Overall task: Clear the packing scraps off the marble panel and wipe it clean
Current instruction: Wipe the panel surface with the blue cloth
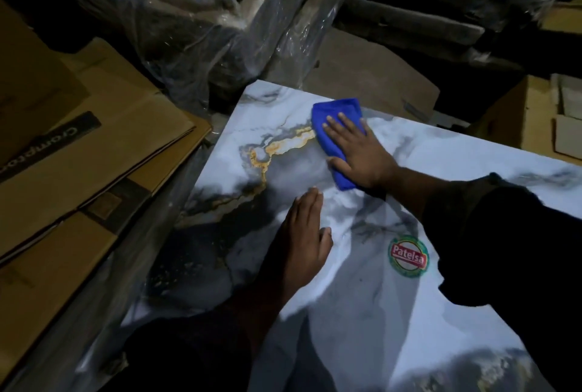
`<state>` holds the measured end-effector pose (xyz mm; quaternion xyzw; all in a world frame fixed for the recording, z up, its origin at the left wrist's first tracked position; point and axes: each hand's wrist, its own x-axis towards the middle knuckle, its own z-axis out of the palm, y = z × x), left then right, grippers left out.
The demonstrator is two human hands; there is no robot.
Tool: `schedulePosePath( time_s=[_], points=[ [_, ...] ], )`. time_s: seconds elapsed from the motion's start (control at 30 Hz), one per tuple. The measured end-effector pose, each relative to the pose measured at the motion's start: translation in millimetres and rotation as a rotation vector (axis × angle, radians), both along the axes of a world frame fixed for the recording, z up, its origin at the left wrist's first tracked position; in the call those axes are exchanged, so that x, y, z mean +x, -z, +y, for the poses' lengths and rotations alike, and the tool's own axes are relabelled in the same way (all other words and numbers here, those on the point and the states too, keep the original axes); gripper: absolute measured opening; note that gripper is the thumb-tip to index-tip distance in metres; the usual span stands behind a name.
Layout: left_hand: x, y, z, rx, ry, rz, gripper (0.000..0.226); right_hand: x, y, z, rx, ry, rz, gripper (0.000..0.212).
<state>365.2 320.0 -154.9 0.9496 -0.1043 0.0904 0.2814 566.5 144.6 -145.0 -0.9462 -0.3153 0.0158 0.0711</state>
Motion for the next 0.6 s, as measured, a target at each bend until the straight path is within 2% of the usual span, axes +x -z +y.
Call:
schedulePosePath(
  time_s=[0.2,0.33,0.47,0.6],
  points=[
    [-6,-4,16,-0.084,0.014,0.048,0.068,-90,7,13,0.058,-0.127,-0.066,0.074],
    [-37,3,39,-0.046,0.032,0.077,0.069,-164,2,20,0.083,-0.128,-0.068,0.076],
    [-82,4,66,0.021,0.047,0.091,0.070,-245,-4,39,0.068,-0.066,-0.022,0.079],
    [-127,-8,92,0.097,0.065,0.120,0.068,-319,-6,71,0.105,0.090,0.034,0.081]
  ],
)
